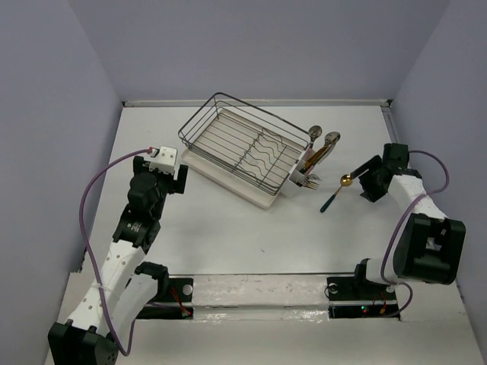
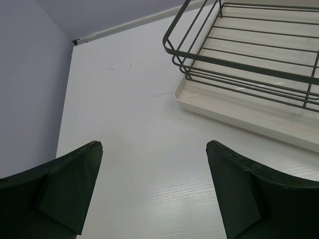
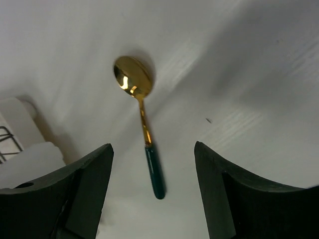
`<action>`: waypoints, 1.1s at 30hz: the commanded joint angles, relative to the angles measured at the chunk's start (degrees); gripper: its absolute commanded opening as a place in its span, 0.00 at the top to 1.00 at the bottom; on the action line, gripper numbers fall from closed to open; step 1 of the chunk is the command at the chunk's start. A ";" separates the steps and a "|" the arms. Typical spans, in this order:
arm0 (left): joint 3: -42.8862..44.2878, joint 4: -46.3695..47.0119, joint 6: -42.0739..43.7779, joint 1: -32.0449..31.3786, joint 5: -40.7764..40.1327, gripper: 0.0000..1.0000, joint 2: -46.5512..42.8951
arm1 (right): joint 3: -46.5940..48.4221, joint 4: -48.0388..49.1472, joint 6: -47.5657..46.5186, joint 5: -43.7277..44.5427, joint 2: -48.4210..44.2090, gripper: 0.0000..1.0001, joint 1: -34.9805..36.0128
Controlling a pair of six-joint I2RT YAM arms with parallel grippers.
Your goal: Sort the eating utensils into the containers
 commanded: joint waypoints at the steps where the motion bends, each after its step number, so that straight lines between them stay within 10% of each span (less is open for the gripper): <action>1: -1.09 4.08 -0.59 0.35 0.57 0.01 -1.47 | -2.68 -3.32 2.13 -0.51 -3.02 0.29 1.78; 24: -2.94 5.31 -0.23 0.35 -2.06 0.01 -1.91 | 2.94 -4.11 3.62 10.91 14.82 0.36 13.57; 33: -5.66 6.01 0.38 0.62 -6.28 0.01 -2.35 | 4.61 -3.85 0.37 10.75 19.65 0.59 13.57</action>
